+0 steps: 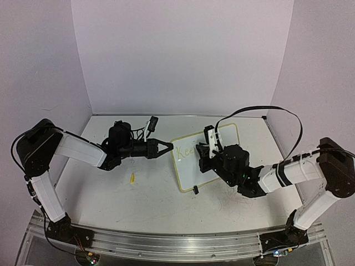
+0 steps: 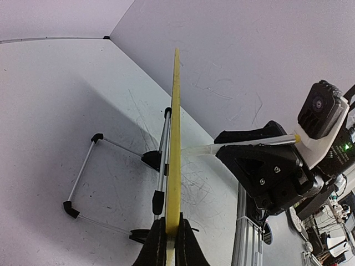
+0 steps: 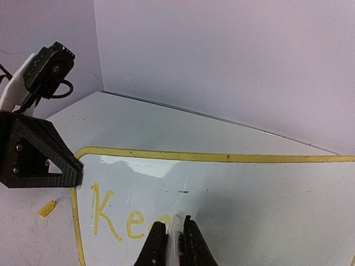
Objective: Write a sentence on the whiteboard
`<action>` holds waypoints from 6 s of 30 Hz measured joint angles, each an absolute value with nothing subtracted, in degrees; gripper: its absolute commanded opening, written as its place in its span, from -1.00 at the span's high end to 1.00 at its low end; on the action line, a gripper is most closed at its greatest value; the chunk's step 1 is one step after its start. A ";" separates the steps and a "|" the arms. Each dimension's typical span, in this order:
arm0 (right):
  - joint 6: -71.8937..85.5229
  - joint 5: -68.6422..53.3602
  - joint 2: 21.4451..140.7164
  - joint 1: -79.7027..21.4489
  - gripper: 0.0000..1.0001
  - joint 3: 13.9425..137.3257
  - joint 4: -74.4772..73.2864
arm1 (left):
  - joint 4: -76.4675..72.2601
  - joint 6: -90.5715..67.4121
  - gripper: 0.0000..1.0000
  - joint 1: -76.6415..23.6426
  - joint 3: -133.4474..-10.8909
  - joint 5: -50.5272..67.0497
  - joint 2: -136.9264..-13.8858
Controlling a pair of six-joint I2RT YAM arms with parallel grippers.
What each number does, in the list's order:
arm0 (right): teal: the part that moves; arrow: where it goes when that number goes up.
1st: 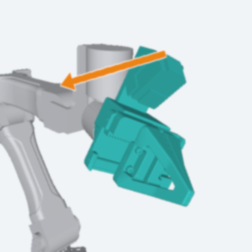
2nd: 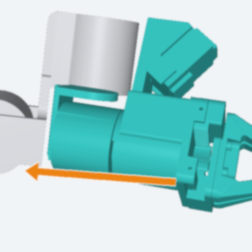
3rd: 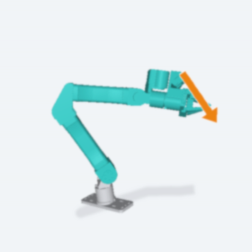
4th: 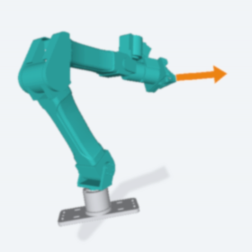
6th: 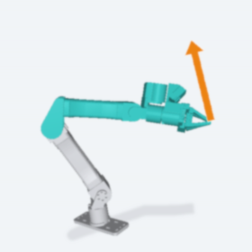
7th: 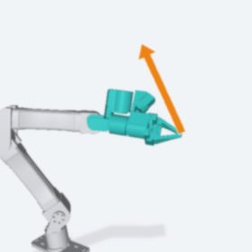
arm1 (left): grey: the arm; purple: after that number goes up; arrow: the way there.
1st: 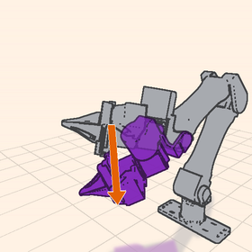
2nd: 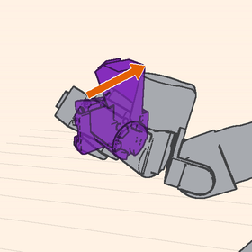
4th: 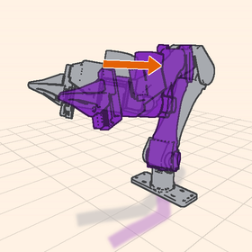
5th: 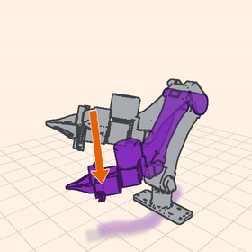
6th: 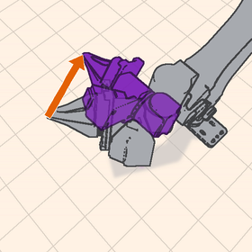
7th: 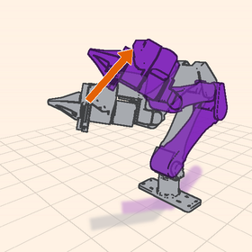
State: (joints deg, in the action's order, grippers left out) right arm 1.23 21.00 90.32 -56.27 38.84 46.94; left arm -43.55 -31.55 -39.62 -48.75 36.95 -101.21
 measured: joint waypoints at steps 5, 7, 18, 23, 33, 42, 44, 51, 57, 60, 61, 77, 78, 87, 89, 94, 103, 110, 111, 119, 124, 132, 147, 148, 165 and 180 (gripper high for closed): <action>1.23 21.52 90.87 -56.29 1.00 38.96 47.20 | -43.48 -31.57 1.00 -39.61 -48.75 36.93 -101.21; 1.21 21.75 91.02 -56.29 1.00 39.17 47.12 | -43.48 -31.59 1.00 -39.59 -48.75 36.88 -101.21; 2.98 22.02 90.99 -56.34 1.00 39.33 45.79 | -43.21 -31.59 1.00 -39.59 -48.75 36.69 -101.21; 4.90 22.02 90.91 -56.54 1.00 39.14 44.72 | -42.96 -31.56 1.00 -39.57 -48.75 36.28 -101.21; 9.17 22.06 90.56 -58.67 1.00 36.01 42.40 | -42.92 -31.48 1.00 -39.57 -48.75 36.25 -101.21; 7.84 21.11 86.87 -57.33 1.00 36.53 40.39 | -43.13 -31.47 1.00 -39.62 -48.75 36.89 -101.21; 7.12 20.59 86.57 -56.29 1.00 37.38 40.72 | -43.13 -31.48 1.00 -39.62 -48.75 36.91 -101.21; 4.30 18.43 86.61 -54.65 1.00 38.35 42.32 | -43.13 -31.48 1.00 -39.62 -48.79 36.95 -101.21; 2.87 16.63 87.41 -54.65 1.00 39.03 43.61 | -43.05 -31.48 1.00 -39.66 -49.19 37.34 -101.21; 2.74 16.60 87.95 -54.65 1.00 39.03 44.08 | -43.05 -31.48 1.00 -39.66 -49.19 37.36 -101.21; 2.74 16.67 88.23 -54.65 1.00 39.03 44.12 | -43.05 -31.48 1.00 -39.66 -49.19 37.36 -101.21; 2.79 20.31 89.17 -54.68 1.00 39.27 44.60 | -43.00 -31.48 1.00 -39.66 -49.19 37.34 -101.21; 2.79 20.67 89.17 -54.68 1.00 39.27 44.61 | -43.00 -31.48 1.00 -39.66 -49.19 37.34 -101.21; 3.39 22.04 89.17 -54.68 1.00 39.25 44.51 | -42.98 -31.48 1.00 -39.66 -49.19 37.32 -101.21; 3.72 22.04 89.17 -54.69 1.00 39.24 44.51 | -42.98 -31.50 1.00 -39.66 -49.19 37.32 -101.21; 4.63 22.29 89.17 -55.13 1.00 39.24 44.16 | -42.98 -31.48 1.00 -39.66 -49.19 37.32 -101.21; 6.03 22.71 89.17 -56.02 1.00 38.90 43.08 | -42.98 -31.48 1.00 -39.66 -49.19 37.34 -101.21; 6.33 21.30 89.25 -56.45 1.00 38.76 42.85 | -42.98 -31.48 1.00 -39.66 -49.19 37.34 -101.21; 6.34 21.13 89.22 -56.45 1.00 38.76 42.85 | -42.98 -31.48 1.00 -39.66 -49.19 37.34 -101.21; 5.90 21.02 75.76 -53.46 1.00 33.89 41.15 | -42.05 -31.73 0.32 -39.76 -49.19 37.33 -101.19; 4.40 19.86 67.77 -48.25 1.00 29.53 41.00 | -40.06 -32.07 0.05 -40.20 -49.15 35.98 -100.30; 3.22 14.58 68.03 -47.99 1.00 28.78 40.99 | -39.49 -33.07 -0.12 -46.10 -47.43 29.04 -98.83; 3.45 10.82 69.22 -47.99 1.00 27.18 41.52 | -40.14 -35.90 0.33 -50.37 -42.51 19.22 -102.27; 3.43 10.77 69.37 -47.99 1.00 27.18 41.55 | -40.17 -35.84 0.33 -50.37 -42.50 19.21 -102.72; 3.16 8.88 71.40 -48.03 1.00 27.18 42.72 | -49.78 -33.25 0.38 -50.37 -42.63 22.46 -107.67; 3.03 6.33 71.40 -48.03 1.00 27.18 42.87 | -55.38 -29.93 0.94 -50.20 -42.94 22.26 -109.36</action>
State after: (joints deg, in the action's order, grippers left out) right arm 3.03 6.33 71.40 -48.03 27.18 42.87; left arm -55.38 -29.93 -50.20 -42.94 22.26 -109.36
